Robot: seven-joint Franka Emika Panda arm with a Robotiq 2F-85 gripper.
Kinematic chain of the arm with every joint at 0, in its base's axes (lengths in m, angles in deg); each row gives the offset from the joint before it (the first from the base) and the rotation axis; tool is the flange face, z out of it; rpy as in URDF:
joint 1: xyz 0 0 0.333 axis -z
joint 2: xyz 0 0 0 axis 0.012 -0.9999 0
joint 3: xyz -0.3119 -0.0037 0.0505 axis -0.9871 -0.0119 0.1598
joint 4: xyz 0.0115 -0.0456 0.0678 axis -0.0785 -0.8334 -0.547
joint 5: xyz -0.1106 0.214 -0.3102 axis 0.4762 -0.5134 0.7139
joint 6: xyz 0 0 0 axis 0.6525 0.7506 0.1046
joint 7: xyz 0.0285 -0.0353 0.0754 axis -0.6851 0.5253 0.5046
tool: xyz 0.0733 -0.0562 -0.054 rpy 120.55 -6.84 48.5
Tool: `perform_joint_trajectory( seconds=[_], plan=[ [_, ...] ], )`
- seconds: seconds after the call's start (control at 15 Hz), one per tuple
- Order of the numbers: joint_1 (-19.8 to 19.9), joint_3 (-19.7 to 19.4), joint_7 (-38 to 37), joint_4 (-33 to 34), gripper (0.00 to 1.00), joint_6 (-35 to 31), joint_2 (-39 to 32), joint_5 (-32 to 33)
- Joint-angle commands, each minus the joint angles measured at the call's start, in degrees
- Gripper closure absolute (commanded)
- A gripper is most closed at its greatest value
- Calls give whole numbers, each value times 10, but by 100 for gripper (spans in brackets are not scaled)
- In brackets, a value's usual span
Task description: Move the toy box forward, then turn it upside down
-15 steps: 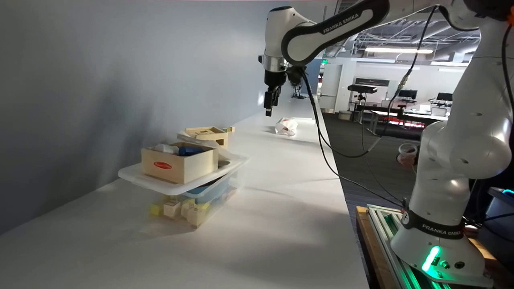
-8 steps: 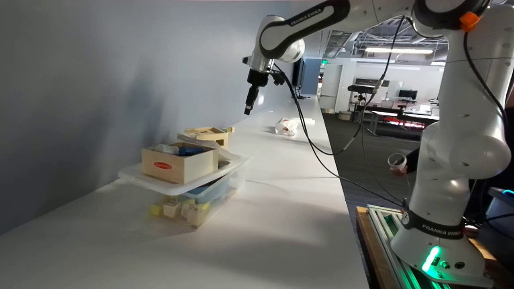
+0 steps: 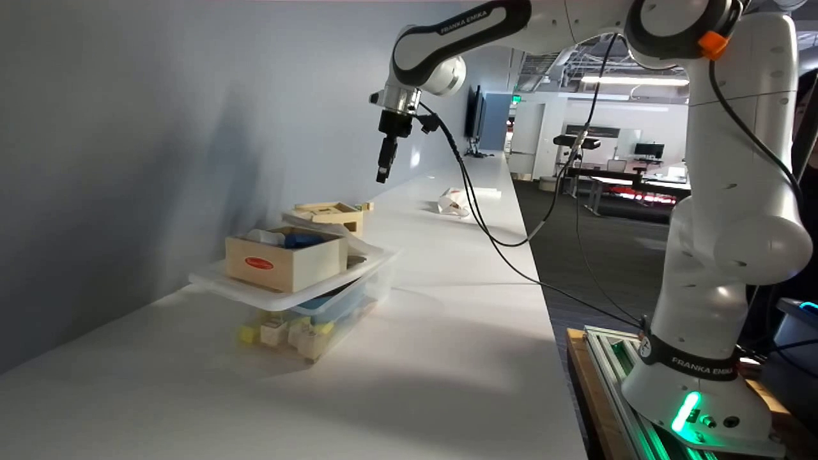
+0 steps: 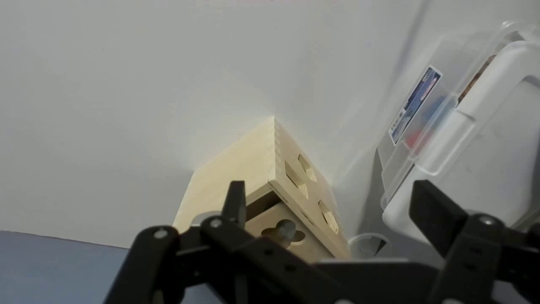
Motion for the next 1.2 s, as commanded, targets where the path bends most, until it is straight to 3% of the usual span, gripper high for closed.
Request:
perform_joint_trajectory(
  seconds=[0.0, 0.27, 0.6, 0.93, 1.07, 1.13],
  plan=[
    [15, 21, 55, -11, 0, -39, -1, -14],
    [24, 37, 189, 25, 0, -61, -47, -10],
    [51, 62, 349, 108, 0, -11, -120, -31],
    [36, 65, 340, 179, 0, -31, -186, 6],
    [27, 67, 300, 190, 0, -39, -195, 7],
    [40, 73, 324, 157, 0, -38, -174, -3]
  ],
)
